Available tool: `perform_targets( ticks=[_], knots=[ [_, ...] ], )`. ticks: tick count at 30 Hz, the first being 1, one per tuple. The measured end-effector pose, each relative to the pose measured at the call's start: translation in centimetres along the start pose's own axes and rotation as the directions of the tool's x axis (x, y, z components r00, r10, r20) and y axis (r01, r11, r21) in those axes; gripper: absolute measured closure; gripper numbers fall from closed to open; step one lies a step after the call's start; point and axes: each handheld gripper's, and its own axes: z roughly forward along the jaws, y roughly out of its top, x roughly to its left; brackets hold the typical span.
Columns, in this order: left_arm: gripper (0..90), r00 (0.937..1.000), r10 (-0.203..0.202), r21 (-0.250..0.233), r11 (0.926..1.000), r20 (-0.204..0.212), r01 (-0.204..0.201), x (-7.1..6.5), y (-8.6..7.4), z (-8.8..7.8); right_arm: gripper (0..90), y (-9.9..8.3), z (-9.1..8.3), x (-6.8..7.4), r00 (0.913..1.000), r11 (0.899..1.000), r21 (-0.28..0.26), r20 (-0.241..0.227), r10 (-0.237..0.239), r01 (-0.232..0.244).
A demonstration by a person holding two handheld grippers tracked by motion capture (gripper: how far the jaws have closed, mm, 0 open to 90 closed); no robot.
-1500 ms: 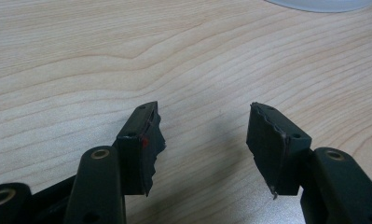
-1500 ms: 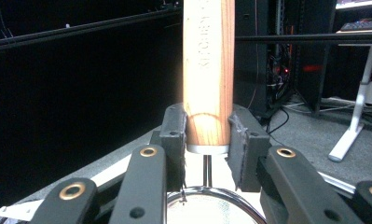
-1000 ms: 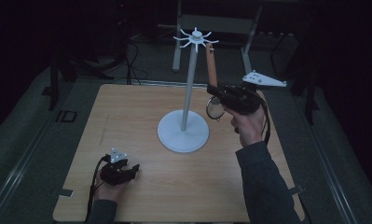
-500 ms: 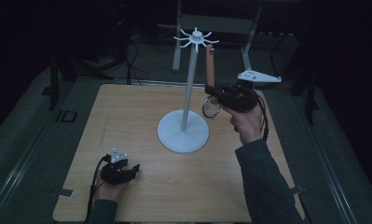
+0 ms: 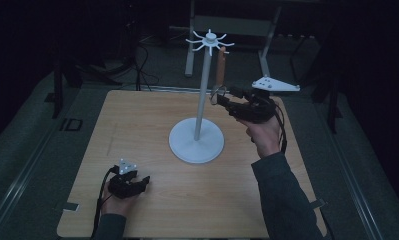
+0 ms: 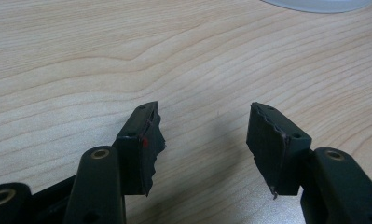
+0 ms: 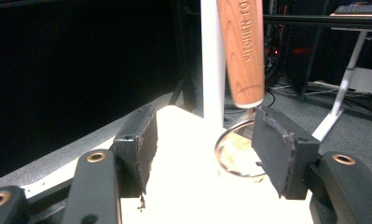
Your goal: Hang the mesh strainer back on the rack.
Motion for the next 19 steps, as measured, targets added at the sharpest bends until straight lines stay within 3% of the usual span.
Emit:
perform_targets(
  ticks=[13, 19],
  knots=[
    [44.2, 1.0000, 0.004, 0.004, 1.0000, 0.000, -0.004, 0.0, 0.0, 0.1, 38.0, -0.9, -0.5, -0.3, 0.9996, 1.000, 0.030, 0.029, -0.009, 0.008],
    [44.0, 1.0000, 0.001, 0.001, 1.0000, -0.003, -0.001, 0.0, 0.0, 0.0, 37.8, -2.1, -0.5, -0.7, 0.9974, 0.997, 0.077, 0.066, -0.031, 0.026]
  ],
)
